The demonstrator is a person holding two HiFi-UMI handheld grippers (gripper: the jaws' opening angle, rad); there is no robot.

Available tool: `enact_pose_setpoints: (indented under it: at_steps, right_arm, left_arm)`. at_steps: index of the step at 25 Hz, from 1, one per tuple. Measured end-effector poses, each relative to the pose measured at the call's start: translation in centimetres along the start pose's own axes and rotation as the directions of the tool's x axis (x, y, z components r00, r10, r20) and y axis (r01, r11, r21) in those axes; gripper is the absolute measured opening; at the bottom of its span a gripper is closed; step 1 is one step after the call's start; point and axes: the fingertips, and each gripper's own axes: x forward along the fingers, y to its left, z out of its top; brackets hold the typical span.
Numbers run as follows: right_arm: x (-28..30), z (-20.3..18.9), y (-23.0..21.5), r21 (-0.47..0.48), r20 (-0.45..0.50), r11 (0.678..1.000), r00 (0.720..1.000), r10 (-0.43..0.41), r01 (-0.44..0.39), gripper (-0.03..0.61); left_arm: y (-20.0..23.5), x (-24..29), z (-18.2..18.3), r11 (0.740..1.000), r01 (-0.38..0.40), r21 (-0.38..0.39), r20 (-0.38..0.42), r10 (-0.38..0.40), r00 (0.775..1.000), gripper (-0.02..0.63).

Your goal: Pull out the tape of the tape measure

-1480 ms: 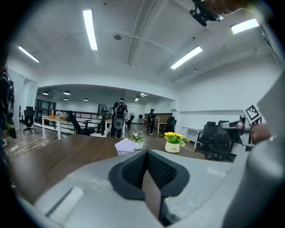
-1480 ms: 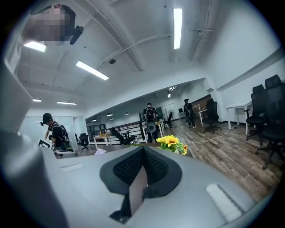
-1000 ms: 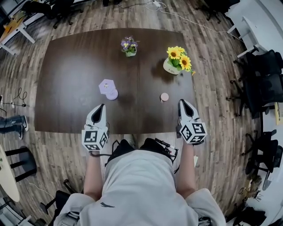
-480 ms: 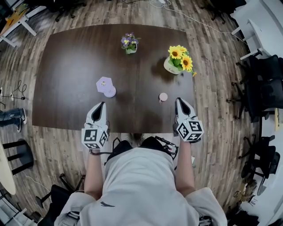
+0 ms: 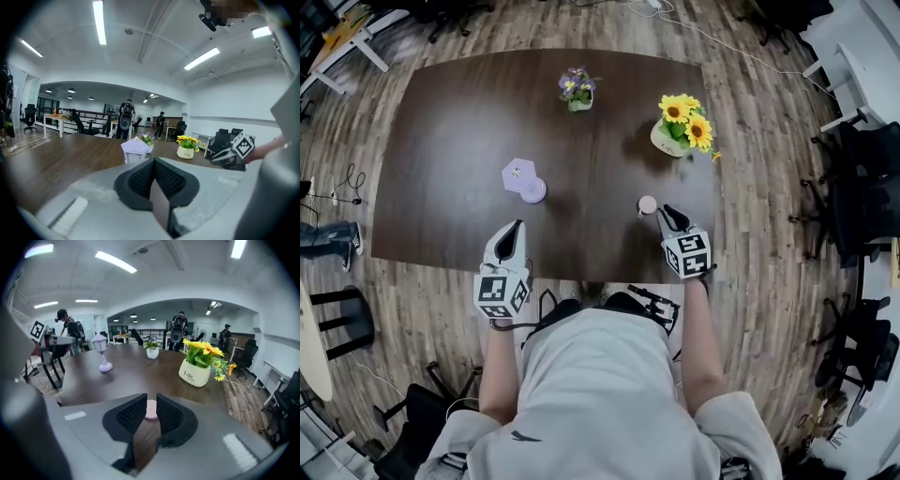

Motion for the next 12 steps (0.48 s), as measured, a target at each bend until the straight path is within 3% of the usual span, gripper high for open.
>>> enact_pose_setpoints:
  at_steps: [3, 6, 9, 12]
  right_arm:
    - [2.5, -2.8, 0.1, -0.118, -0.139, 0.992, 0.99, 0.033, -0.05, 0.086]
    - [4.7, -5.3, -0.1, -0.178, -0.245, 0.978, 0.968, 0.06, -0.106, 0.15]
    - [6.0, -6.4, 0.0, -0.184, -0.282, 0.966, 0.952, 0.123, -0.179, 0.258]
    - [6.5, -6.4, -0.4, -0.182, -0.283, 0.955, 0.942, 0.179, -0.236, 0.294]
  left_arm:
    - [-0.1, -0.2, 0.1, 1.0, -0.009, -0.002, 0.001, 0.009, 1.0, 0.006]
    - [-0.2, -0.6, -0.2, 1.0, -0.015, 0.006, -0.007, 0.015, 1.0, 0.006]
    - [-0.2, -1.0, -0.4, 1.0, -0.025, 0.007, -0.012, 0.026, 1.0, 0.006]
    - [0.0, -1.5, -0.8, 0.999, -0.035, 0.004, -0.02, 0.035, 0.999, 0.006]
